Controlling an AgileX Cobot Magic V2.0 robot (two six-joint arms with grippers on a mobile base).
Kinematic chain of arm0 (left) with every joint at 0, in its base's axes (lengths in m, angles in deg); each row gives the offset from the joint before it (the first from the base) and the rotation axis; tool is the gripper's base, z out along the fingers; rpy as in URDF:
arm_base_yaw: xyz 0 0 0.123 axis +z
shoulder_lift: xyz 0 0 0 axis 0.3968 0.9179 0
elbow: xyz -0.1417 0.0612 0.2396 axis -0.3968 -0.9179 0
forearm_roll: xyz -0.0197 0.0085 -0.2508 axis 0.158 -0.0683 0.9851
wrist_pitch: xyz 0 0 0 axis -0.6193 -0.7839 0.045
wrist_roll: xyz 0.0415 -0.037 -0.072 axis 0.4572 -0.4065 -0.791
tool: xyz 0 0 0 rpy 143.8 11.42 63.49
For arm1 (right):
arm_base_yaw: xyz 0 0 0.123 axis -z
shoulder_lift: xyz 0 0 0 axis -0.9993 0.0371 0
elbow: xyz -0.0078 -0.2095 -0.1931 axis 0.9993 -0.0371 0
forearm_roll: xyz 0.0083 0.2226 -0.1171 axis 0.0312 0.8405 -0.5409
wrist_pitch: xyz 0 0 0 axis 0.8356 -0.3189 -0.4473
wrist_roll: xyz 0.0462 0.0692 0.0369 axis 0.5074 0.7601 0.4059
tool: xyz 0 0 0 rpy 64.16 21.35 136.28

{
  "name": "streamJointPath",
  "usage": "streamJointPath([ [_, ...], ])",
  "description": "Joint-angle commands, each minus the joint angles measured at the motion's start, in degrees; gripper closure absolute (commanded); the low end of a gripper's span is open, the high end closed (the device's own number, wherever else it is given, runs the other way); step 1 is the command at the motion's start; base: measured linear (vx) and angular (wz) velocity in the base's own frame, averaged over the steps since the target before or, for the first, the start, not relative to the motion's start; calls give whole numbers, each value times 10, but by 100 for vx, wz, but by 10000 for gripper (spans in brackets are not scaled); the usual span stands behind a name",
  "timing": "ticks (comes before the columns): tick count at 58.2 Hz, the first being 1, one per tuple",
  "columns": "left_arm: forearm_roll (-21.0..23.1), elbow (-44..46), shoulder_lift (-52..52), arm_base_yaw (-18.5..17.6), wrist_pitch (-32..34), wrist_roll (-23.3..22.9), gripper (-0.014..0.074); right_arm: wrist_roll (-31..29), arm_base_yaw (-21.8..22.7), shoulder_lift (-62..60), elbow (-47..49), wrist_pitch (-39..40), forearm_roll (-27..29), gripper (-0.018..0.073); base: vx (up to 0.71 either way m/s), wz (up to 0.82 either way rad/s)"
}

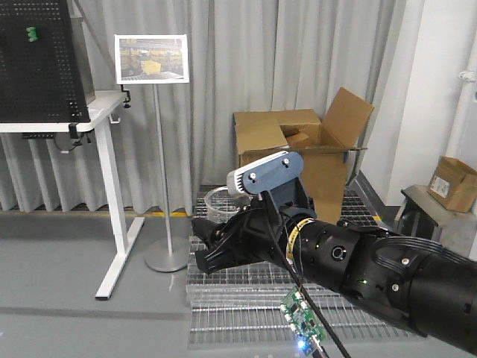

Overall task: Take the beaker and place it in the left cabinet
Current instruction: 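Hold the beaker in the right gripper while the base drives to the cabinet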

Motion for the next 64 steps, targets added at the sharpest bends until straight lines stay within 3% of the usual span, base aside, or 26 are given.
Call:
streamJointPath([
  [1, 2, -9, -11, 0, 43, -2, 595, -1, 1, -21, 19, 38, 5, 568, 55, -3],
  [39, 2, -9, -11, 0, 43, -2, 595, -1, 1, -21, 19, 35, 5, 568, 46, -10],
  [64, 2, -9, -11, 0, 43, -2, 595, -1, 1, -21, 19, 35, 5, 568, 30, -54],
])
